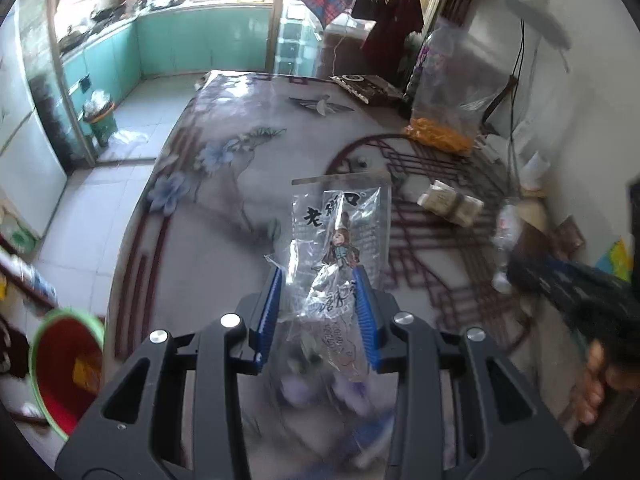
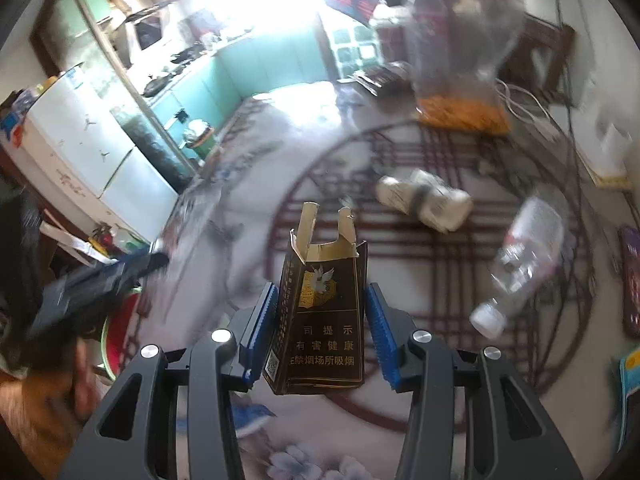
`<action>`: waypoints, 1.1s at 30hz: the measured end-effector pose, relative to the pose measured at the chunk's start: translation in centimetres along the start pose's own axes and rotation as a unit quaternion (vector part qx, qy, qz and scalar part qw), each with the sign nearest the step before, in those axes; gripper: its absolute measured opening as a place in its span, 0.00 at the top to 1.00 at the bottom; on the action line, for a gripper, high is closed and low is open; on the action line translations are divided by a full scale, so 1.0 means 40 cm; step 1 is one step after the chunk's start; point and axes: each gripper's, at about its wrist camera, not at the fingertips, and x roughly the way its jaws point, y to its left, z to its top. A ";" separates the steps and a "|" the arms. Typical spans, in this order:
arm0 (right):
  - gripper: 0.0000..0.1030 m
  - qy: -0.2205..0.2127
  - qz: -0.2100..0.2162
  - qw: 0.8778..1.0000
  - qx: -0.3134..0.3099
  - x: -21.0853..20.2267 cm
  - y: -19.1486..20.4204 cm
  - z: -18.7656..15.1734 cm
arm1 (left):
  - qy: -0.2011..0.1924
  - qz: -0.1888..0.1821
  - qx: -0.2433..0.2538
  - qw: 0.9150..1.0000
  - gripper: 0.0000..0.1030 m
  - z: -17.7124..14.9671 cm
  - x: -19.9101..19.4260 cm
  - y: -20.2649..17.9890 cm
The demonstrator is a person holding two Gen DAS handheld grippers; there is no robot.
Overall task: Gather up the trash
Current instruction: 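Carry the clear snack bag and cigarette box over the red bucket with both tools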
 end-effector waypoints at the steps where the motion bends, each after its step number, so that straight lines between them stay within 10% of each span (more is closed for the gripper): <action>1: 0.57 -0.001 0.002 1.000 -0.009 0.003 0.015 0.006 | -0.004 -0.002 -0.013 1.000 0.66 -0.017 -0.025 0.004; 20: 0.57 0.021 0.072 0.990 -0.120 0.062 0.268 0.007 | -0.068 0.062 -0.189 0.978 0.66 -0.193 -0.281 0.188; 33: 0.57 -0.012 0.064 0.992 -0.109 -0.002 0.258 -0.008 | -0.092 0.061 -0.187 0.976 0.65 -0.161 -0.315 0.194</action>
